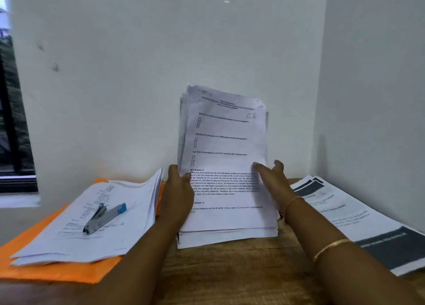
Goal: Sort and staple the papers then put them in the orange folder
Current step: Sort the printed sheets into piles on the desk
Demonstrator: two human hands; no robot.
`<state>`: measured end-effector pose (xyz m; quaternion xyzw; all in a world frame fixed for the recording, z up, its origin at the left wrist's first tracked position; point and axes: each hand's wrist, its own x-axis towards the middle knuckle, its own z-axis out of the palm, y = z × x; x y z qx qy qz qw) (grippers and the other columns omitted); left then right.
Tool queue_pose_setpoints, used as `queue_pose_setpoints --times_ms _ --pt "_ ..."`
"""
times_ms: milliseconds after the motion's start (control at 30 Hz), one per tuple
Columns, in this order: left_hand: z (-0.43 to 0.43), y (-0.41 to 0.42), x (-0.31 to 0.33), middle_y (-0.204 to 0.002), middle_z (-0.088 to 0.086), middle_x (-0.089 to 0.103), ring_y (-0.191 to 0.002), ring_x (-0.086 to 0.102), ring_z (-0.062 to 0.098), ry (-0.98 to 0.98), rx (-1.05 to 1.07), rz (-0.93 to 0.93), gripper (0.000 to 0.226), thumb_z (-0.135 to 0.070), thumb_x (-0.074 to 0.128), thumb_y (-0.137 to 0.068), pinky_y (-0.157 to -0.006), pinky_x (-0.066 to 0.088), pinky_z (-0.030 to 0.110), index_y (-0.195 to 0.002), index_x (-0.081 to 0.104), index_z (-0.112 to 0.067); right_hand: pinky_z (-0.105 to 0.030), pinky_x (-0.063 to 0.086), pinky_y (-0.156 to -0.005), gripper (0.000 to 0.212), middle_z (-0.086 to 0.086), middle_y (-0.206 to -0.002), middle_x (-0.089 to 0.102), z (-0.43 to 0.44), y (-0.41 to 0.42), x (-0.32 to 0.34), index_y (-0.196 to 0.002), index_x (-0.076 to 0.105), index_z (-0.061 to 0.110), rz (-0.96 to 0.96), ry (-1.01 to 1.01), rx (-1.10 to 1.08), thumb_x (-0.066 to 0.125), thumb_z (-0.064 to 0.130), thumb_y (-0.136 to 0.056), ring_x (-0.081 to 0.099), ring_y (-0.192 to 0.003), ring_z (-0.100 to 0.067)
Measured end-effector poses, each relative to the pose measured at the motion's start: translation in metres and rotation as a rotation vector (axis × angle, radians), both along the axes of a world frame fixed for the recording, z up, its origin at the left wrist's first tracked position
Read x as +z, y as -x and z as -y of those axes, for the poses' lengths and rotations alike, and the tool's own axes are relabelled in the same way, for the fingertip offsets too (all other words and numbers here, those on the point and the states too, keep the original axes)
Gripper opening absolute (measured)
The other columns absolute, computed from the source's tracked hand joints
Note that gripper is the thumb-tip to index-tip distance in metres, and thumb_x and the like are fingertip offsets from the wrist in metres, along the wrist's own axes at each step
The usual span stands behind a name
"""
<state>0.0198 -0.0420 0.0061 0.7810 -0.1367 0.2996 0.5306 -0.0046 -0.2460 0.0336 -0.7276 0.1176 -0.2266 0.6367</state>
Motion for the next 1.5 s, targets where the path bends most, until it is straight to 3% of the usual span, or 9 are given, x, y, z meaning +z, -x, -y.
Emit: queue_pose_setpoints --times_ms 100,233,333,500,600,867,1033,1300,1500 --pt "-0.002 0.002 0.0 -0.08 -0.015 0.048 -0.073 0.051 0.009 0.043 -0.04 0.028 0.004 -0.016 0.041 -0.1 -0.065 0.043 0.025 -0.099 0.038 -0.014 -0.03 0.046 -0.077 0.025 -0.016 -0.121 0.06 0.002 -0.003 -0.005 -0.116 0.054 0.005 0.046 0.019 0.0 0.055 0.015 -0.092 0.057 -0.09 -0.022" --pt "-0.001 0.003 0.002 -0.087 -0.009 0.053 -0.083 0.054 0.016 0.093 -0.071 0.074 0.003 -0.017 0.039 -0.1 -0.073 0.044 0.028 -0.1 0.038 -0.014 -0.024 0.042 -0.064 0.023 -0.028 -0.109 0.06 0.005 0.005 -0.001 -0.108 0.054 -0.011 0.212 0.112 -0.118 0.051 0.006 -0.093 0.059 -0.089 -0.035" --pt "-0.002 0.003 0.008 -0.098 -0.001 0.055 -0.088 0.058 0.022 0.1 -0.021 0.182 0.005 -0.02 0.039 -0.1 -0.076 0.052 0.035 -0.102 0.036 -0.018 -0.012 0.039 -0.056 0.014 -0.015 -0.09 0.06 0.0 0.013 0.008 -0.099 0.055 -0.005 0.355 0.147 -0.122 0.049 0.007 -0.094 0.054 -0.08 -0.022" --pt "-0.002 0.011 0.016 -0.108 -0.004 0.05 -0.094 0.057 0.017 0.137 -0.009 0.241 0.032 -0.033 0.052 -0.091 -0.074 0.053 0.03 -0.114 0.034 -0.022 -0.016 0.043 -0.068 0.014 0.012 -0.096 0.056 -0.01 0.021 0.007 -0.11 0.047 0.017 0.459 0.132 -0.042 0.051 0.02 -0.097 0.054 -0.085 -0.002" --pt "-0.002 0.016 0.014 -0.108 -0.007 0.05 -0.091 0.057 0.014 0.168 0.012 0.23 0.047 -0.035 0.058 -0.087 -0.071 0.05 0.025 -0.124 0.035 -0.017 -0.026 0.05 -0.076 0.024 0.009 -0.104 0.057 -0.014 0.023 0.001 -0.118 0.041 0.02 0.46 0.093 0.039 0.05 0.027 -0.096 0.058 -0.093 -0.009" --pt "0.002 0.014 0.007 -0.101 -0.001 0.057 -0.084 0.059 0.018 0.116 0.033 0.261 0.011 -0.019 0.049 -0.095 -0.061 0.047 0.02 -0.098 0.039 -0.016 -0.018 0.046 -0.072 0.014 0.014 -0.096 0.058 -0.019 0.021 -0.006 -0.096 0.049 0.03 0.44 0.125 0.045 0.042 0.018 -0.1 0.056 -0.088 -0.006" --pt "0.006 0.024 0.018 -0.094 -0.013 0.053 -0.076 0.056 0.008 0.181 0.037 0.343 0.015 -0.021 0.049 -0.094 -0.058 0.05 0.019 -0.1 0.036 -0.016 -0.009 0.043 -0.062 0.012 0.015 -0.094 0.055 -0.022 0.028 0.01 -0.111 0.043 0.02 0.575 0.123 -0.056 0.042 0.016 -0.1 0.054 -0.083 -0.001" --pt "0.008 0.014 -0.004 -0.082 -0.018 0.048 -0.067 0.052 -0.003 0.02 0.023 0.206 0.008 -0.025 0.04 -0.097 -0.051 0.049 0.018 -0.097 0.034 -0.021 -0.031 0.047 -0.077 0.013 0.0 -0.095 0.062 -0.021 0.016 -0.013 -0.098 0.05 0.021 0.366 0.116 -0.074 0.041 0.012 -0.099 0.057 -0.087 -0.018" --pt "0.008 0.013 -0.01 -0.083 -0.015 0.047 -0.067 0.05 -0.002 -0.055 0.015 0.113 0.007 -0.023 0.039 -0.098 -0.05 0.045 0.014 -0.099 0.034 -0.017 -0.027 0.039 -0.078 0.016 -0.001 -0.099 0.058 -0.024 0.012 -0.024 -0.109 0.053 0.012 0.282 0.171 -0.053 0.04 0.011 -0.1 0.053 -0.092 -0.02"
